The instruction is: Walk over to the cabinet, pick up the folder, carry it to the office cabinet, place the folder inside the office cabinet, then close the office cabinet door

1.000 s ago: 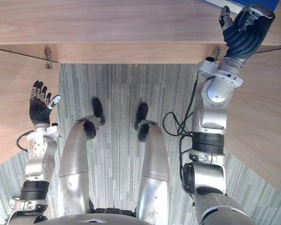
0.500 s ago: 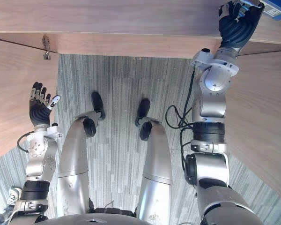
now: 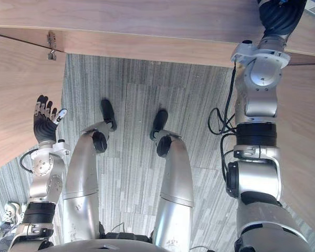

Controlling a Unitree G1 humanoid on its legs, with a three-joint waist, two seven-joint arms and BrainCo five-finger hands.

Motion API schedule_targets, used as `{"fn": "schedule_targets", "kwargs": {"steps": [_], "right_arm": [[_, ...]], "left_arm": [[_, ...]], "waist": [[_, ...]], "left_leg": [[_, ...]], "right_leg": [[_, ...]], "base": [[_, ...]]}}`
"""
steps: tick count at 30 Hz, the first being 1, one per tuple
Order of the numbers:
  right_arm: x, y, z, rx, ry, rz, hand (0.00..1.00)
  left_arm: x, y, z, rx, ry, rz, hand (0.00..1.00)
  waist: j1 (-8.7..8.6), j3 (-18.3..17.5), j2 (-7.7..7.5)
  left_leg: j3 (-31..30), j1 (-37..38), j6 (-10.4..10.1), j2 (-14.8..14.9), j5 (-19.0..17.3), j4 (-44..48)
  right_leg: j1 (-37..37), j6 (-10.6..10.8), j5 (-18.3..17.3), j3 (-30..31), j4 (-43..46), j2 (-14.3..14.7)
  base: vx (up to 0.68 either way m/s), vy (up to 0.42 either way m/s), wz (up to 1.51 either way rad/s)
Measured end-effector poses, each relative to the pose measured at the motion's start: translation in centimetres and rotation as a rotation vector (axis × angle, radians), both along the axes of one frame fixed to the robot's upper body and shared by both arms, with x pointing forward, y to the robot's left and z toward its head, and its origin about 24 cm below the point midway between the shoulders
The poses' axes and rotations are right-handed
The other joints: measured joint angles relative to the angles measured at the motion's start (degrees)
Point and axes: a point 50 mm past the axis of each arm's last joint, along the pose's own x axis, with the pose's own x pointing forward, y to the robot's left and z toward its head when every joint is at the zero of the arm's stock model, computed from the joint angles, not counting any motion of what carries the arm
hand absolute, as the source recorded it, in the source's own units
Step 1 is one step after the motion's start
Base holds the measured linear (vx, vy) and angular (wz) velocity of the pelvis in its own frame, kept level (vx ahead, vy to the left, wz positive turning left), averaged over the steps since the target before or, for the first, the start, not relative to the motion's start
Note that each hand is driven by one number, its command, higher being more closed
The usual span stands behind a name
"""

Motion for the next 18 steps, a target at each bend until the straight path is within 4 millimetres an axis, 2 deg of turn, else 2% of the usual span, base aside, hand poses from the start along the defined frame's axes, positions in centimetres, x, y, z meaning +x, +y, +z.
{"fn": "schedule_targets", "kwargs": {"steps": [4,9,18], "right_arm": [[0.5,-0.4,0.7,0.019,0.008,-0.003,1.0],[1.1,-0.7,2.7,0.067,0.01,-0.004,1.0],[1.2,-0.5,2.9,0.079,0.005,-0.011,1.0]], "left_arm": [[0.3,0.3,-0.2,-0.037,0.006,0.007,0.0],[0.5,0.6,0.0,-0.048,0.001,0.022,0.0],[0.5,0.8,-0.1,-0.092,0.001,0.04,0.0]], "waist": [[-0.19,0.0,-0.02],[-0.32,0.0,-0.05],[-0.68,0.0,-0.06]], "left_leg": [[0.1,-0.1,-0.1,0.0,-0.1,0.0],[0.4,-0.1,-0.1,0.1,0.0,-0.7],[0.6,0.0,0.1,0.2,0.5,-1.0]], "right_leg": [[0.0,0.0,0.0,0.0,-0.1,0.0],[-0.2,0.0,0.1,0.0,-0.7,0.0],[-0.2,0.0,0.2,-0.1,-0.9,0.0]], "base": [[-0.05,-0.001,0.0],[-0.04,-0.002,0.0],[-0.03,-0.006,0.0]]}}
